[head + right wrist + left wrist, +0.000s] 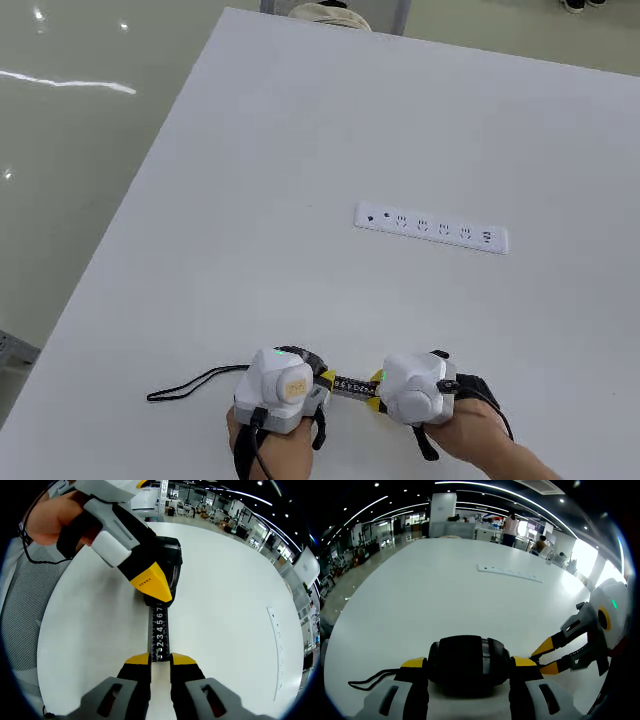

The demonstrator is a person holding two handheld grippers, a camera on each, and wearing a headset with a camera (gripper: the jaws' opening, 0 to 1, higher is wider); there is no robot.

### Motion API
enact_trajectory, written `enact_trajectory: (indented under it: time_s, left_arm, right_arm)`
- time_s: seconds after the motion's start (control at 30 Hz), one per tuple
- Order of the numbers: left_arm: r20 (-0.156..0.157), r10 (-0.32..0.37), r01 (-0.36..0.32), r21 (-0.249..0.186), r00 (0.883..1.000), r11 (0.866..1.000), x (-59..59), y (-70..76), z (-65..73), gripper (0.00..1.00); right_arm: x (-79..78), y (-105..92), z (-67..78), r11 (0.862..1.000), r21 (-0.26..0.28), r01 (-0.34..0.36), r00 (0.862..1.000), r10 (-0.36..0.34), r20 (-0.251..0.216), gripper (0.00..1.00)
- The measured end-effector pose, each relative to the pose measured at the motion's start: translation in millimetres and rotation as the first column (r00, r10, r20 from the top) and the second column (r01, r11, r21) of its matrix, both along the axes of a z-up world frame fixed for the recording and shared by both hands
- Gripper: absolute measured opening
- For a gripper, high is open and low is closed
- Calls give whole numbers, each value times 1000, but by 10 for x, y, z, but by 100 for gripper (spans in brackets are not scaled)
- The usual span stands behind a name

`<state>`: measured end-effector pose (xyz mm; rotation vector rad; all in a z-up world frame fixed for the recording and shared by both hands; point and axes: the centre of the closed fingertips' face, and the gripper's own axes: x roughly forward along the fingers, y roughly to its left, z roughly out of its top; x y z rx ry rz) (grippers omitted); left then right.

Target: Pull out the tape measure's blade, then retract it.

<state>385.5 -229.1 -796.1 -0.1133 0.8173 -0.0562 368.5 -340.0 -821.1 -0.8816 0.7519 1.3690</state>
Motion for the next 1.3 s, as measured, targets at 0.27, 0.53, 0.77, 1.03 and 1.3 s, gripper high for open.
enact_trajectory:
  time_s: [0.27, 0.53, 0.77, 1.03, 1.3]
  left_arm:
    - [1, 1, -1, 0, 1000, 1000, -3, 1, 2, 62]
    - [-1, 1, -1, 0, 1000, 1000, -4, 4, 2, 62]
    - [-2, 1, -1, 0, 1000, 1000, -5, 1, 8, 62]
    - [-3, 2, -2, 0, 1000, 1000, -4, 2, 1, 62]
    - [-4, 2, -2, 0, 1000, 1000, -4, -1, -5, 62]
  right_arm:
    - [-7, 99, -7, 1000, 9, 1, 1000, -1, -6, 13]
    - [-7, 186, -9, 1000, 19, 4, 1000, -4, -16, 13]
    - [-12, 276, -3, 1000, 24, 1, 1000, -1, -16, 13]
    - [-12, 324, 1, 1000, 27, 0, 1000, 1, -19, 13]
    - [-7, 359, -14, 1000, 23, -5, 1000, 5, -19, 13]
